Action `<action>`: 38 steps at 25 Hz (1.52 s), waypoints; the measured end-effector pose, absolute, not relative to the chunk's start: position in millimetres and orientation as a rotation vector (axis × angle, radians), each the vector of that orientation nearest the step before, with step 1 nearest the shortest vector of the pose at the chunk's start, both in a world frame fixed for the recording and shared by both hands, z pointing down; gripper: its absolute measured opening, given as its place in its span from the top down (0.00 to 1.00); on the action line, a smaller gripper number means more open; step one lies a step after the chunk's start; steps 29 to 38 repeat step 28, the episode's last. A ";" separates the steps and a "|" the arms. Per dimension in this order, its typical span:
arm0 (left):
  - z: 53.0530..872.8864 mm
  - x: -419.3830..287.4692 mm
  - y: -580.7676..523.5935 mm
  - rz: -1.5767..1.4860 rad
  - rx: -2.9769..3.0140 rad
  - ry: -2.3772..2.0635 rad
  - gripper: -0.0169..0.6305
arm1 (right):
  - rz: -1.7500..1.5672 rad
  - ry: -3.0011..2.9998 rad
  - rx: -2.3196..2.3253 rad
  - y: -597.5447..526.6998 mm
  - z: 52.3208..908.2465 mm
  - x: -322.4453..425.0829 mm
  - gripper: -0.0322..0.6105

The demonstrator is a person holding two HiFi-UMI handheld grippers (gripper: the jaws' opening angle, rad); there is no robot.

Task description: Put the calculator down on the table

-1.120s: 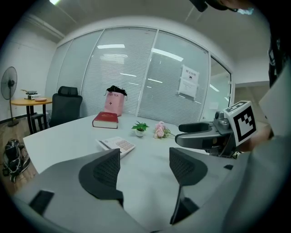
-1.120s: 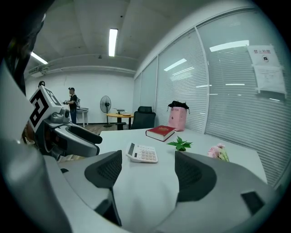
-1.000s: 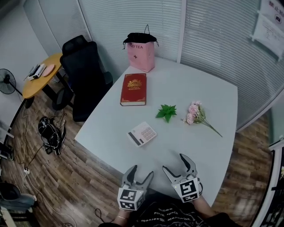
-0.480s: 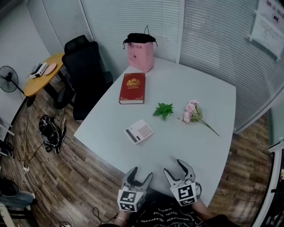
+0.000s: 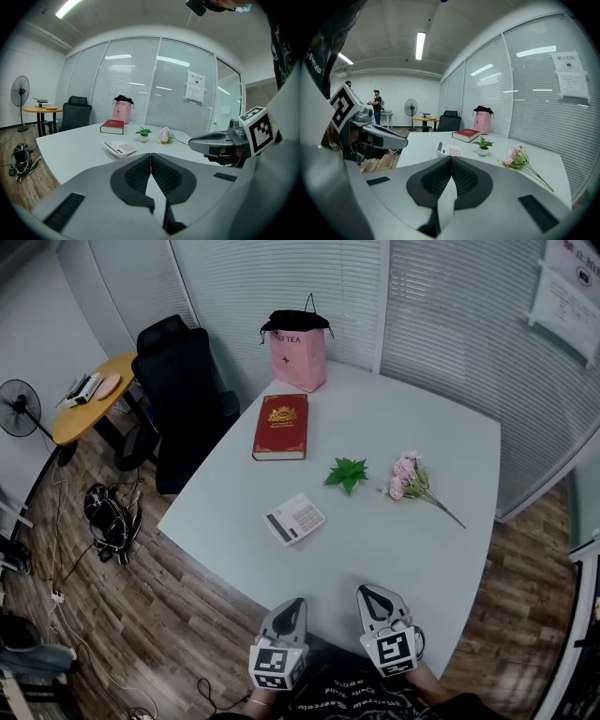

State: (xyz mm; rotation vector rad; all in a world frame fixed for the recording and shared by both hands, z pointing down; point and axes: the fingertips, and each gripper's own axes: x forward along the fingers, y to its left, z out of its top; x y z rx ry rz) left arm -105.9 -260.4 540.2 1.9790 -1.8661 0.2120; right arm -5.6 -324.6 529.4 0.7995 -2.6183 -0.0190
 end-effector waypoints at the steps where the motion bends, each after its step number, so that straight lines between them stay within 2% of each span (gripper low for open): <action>1: 539.9 -105.5 -259.7 0.214 1.987 -1.854 0.94 | -0.033 -2.622 0.787 -323.2 529.2 -6.9 0.94; 38: 539.2 -98.6 -273.7 0.270 2.096 -1.753 0.94 | -0.018 -2.549 0.752 -319.1 536.6 -19.4 0.94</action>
